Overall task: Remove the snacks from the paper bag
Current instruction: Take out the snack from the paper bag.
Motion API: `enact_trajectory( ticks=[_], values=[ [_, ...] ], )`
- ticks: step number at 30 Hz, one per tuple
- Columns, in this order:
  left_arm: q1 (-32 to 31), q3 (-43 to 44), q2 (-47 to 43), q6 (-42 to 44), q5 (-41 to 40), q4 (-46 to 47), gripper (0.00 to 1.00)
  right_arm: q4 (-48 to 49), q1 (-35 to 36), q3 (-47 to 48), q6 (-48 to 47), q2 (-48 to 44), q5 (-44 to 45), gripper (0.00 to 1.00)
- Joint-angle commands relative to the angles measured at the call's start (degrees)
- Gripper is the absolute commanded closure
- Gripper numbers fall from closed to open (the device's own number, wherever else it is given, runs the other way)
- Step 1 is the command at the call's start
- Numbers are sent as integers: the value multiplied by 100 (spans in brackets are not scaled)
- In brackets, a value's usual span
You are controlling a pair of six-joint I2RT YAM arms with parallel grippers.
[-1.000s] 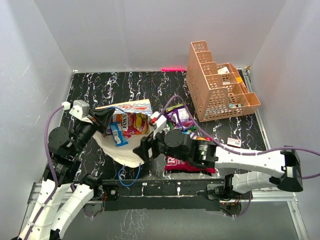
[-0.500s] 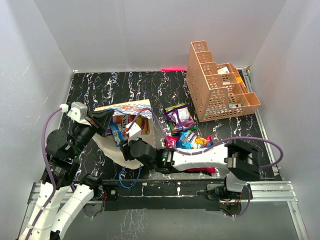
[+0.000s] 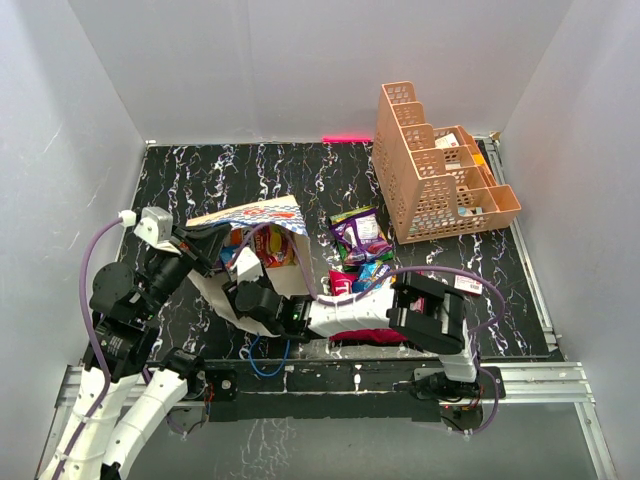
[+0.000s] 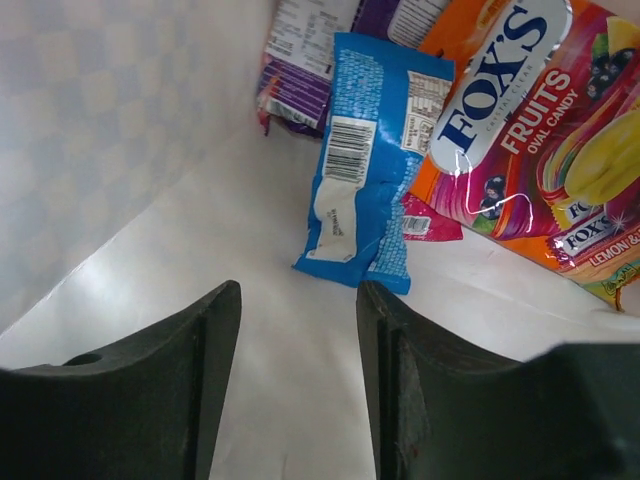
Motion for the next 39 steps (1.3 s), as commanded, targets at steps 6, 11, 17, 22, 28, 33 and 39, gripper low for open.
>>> enact_trajectory(
  ticks=[6, 11, 17, 22, 28, 33, 39],
  values=[
    [-17, -27, -173, -224, 288, 174, 100, 302, -423, 681, 144, 545, 27, 36],
    [-15, -53, -207, -294, 357, 177, 100, 296, -541, 990, 1, 921, -137, 31],
    [-11, -95, -244, -444, 428, 224, 100, 184, -663, 1445, 17, 1405, -161, 29],
    [-16, -101, -293, -487, 442, 179, 100, -96, -736, 1790, 89, 1818, -149, 32],
    [-15, -23, -329, -369, 369, -20, 100, -164, -776, 1860, 108, 1893, -111, 42],
    [-17, -22, -347, -323, 281, -86, 100, -405, -776, 1891, 88, 1676, -186, 57],
    [-14, -65, -347, -276, 167, -118, 100, -530, -776, 1548, 205, 1125, -427, 67]
  ],
)
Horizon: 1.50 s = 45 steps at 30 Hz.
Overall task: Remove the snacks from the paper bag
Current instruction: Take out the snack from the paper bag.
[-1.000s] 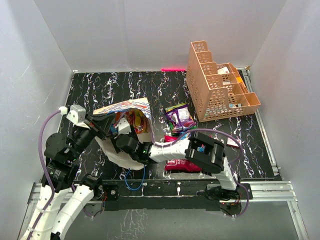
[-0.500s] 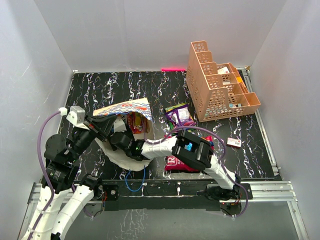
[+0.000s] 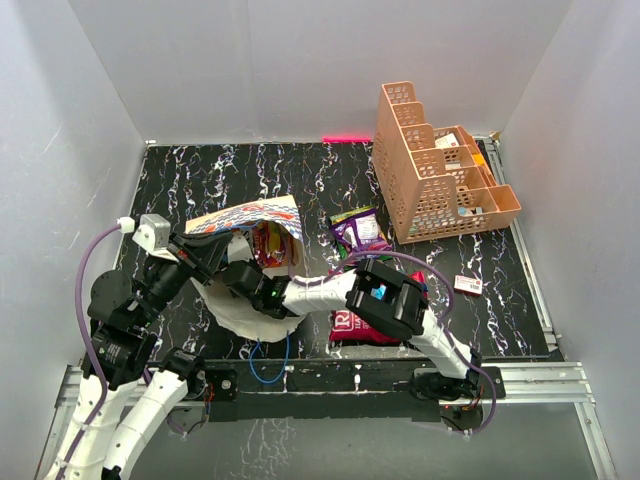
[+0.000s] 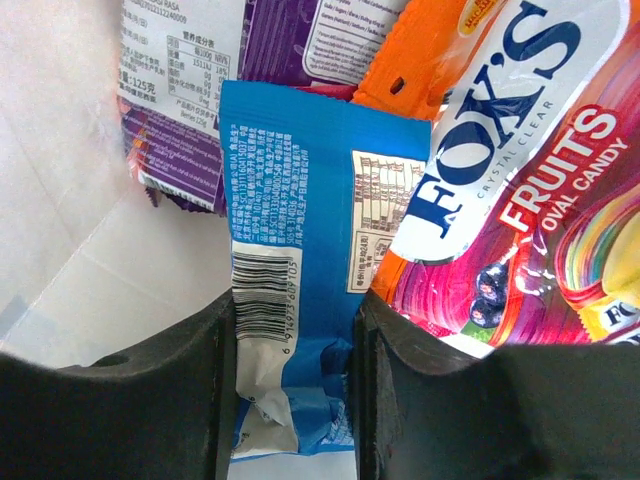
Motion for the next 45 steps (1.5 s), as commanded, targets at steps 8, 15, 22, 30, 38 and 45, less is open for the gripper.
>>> enact_trajectory(
  ticks=[8, 15, 22, 30, 38, 45],
  values=[
    [-10, 58, -32, 94, -112, -62, 100, -282, -9, -521, 490, -1258, -417, 69],
    [-12, 46, 26, 138, -183, -46, 100, -312, 49, -867, 740, -1727, -677, 70],
    [-11, 33, 86, 190, -266, -22, 100, -489, 199, -1226, 792, -2311, -990, 72],
    [-14, 72, 104, 204, -464, -76, 100, -504, 345, -1829, 642, -3272, -1657, 72],
    [-15, 201, 145, 267, -604, -150, 100, -835, 503, -2381, 506, -4222, -2039, 72],
    [-16, 154, 208, 256, -631, -32, 100, -1641, 512, -2778, 170, -5591, -1079, 72]
  ],
)
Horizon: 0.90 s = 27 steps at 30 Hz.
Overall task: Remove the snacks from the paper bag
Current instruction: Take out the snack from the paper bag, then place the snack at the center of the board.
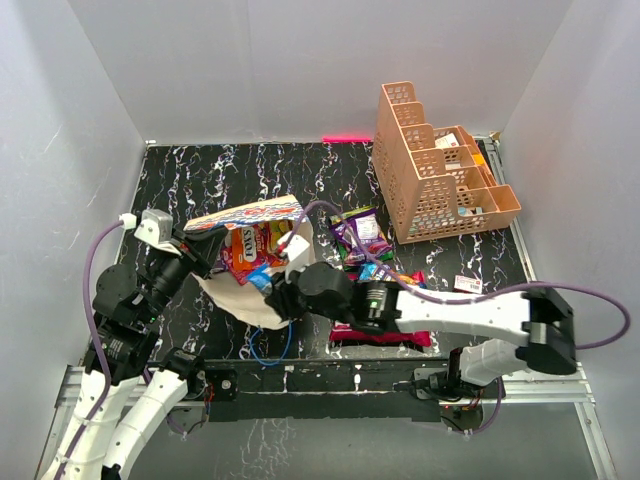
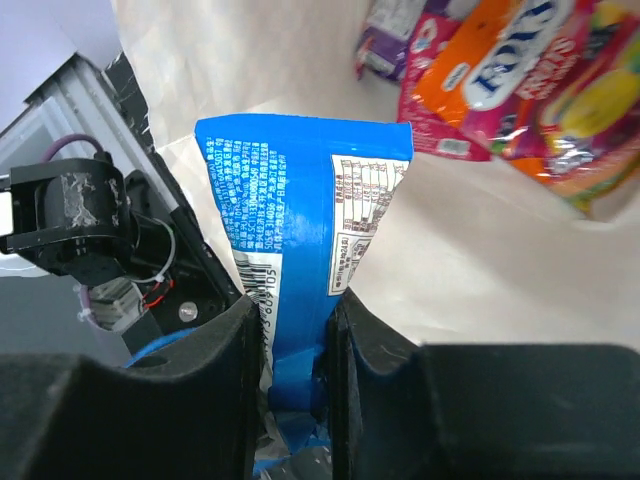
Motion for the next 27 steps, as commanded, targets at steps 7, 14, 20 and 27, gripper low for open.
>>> enact_trajectory(
  ticks=[7, 14, 20, 27],
  values=[
    [-8, 186, 133, 66, -21, 84, 100, -1318, -71, -26, -775, -1824, 3082, 72],
    [-9, 254, 94, 86, -140, -50, 100, -1835, -1607, -67, -704, -2136, 2832, 71],
    [-15, 286, 188, 100, -43, -51, 100, -1904, -2920, -102, -810, -1583, 1627, 71],
    [-12, 332, 218, 59, -5, 15, 100, -1935, -3346, 93, -960, -432, 1133, 71]
  ],
)
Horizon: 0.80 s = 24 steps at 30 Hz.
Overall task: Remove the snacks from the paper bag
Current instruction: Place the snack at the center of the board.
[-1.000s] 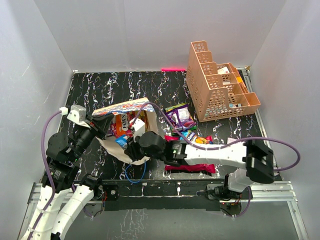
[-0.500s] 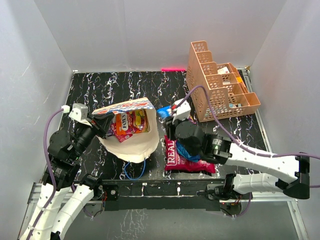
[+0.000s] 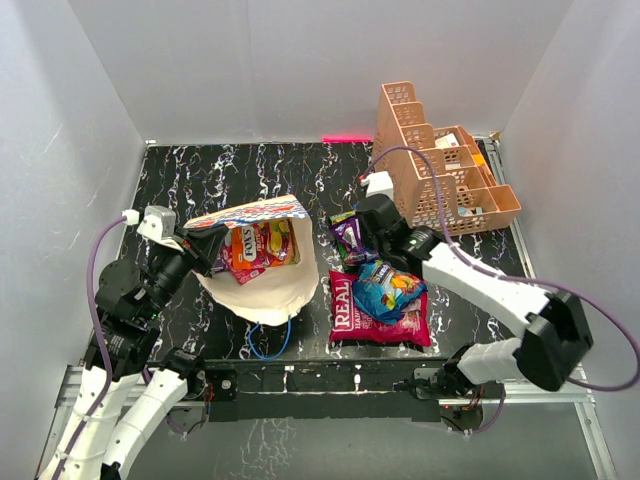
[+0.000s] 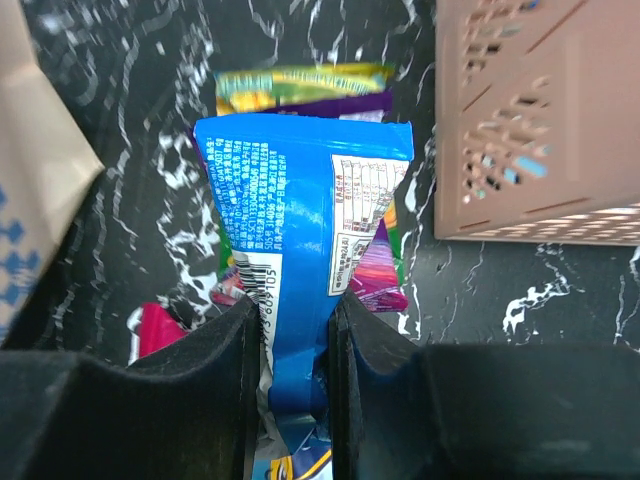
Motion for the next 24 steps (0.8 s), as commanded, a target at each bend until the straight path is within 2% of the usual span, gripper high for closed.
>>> enact_trajectory(
  ticks=[1, 17, 21, 24],
  values=[
    [-14, 273, 86, 34, 78, 97, 100, 51, -148, 250, -119, 553, -412, 71],
    [-11, 235, 40, -28, 461, 98, 100, 886, -540, -317, 379, 1504, -668, 67],
    [-12, 190, -14, -62, 453, 98, 100, 657, -547, -127, 348, 1481, -839, 59],
    [-14, 216, 3, -57, 467, 92, 100, 365, -547, 139, 368, 1262, -897, 47]
  ],
)
